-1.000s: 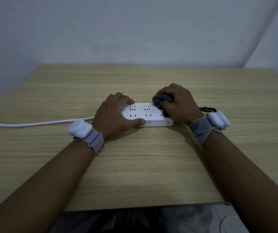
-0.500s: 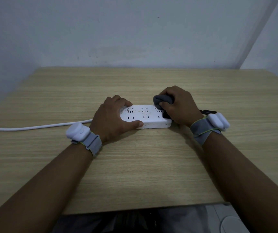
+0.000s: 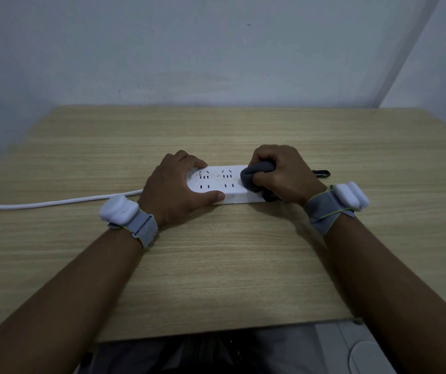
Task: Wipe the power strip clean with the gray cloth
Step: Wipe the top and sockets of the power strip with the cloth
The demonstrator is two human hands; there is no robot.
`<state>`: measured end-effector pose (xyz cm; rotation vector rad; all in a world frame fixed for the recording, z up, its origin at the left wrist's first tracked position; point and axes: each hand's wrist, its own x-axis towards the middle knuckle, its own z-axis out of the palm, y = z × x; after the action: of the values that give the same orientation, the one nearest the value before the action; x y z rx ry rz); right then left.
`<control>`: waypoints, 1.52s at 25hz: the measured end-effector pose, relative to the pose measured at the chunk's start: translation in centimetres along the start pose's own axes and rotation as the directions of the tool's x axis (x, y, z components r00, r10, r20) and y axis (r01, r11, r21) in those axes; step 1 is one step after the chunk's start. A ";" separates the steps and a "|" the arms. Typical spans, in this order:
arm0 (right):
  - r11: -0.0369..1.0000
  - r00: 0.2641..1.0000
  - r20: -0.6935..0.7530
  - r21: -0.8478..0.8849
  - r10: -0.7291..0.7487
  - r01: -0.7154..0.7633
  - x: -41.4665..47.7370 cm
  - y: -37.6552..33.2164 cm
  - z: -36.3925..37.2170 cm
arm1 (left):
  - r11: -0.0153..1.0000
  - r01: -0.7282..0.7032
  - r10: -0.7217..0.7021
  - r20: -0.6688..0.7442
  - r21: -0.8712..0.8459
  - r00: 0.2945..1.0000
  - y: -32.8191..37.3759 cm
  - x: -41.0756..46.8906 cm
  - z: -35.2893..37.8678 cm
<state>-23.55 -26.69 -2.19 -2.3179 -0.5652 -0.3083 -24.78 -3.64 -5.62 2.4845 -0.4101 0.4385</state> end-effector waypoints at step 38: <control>0.978 0.999 0.008 -0.200 -0.051 0.051 1.9 -1.2 1.3 | 1.000 -0.001 0.000 0.048 0.018 0.999 -0.1 0.0 -0.1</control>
<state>-22.39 -24.47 -1.69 -2.5003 -0.6202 -0.4028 -24.73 -3.44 -5.56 2.5160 -0.4282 0.3853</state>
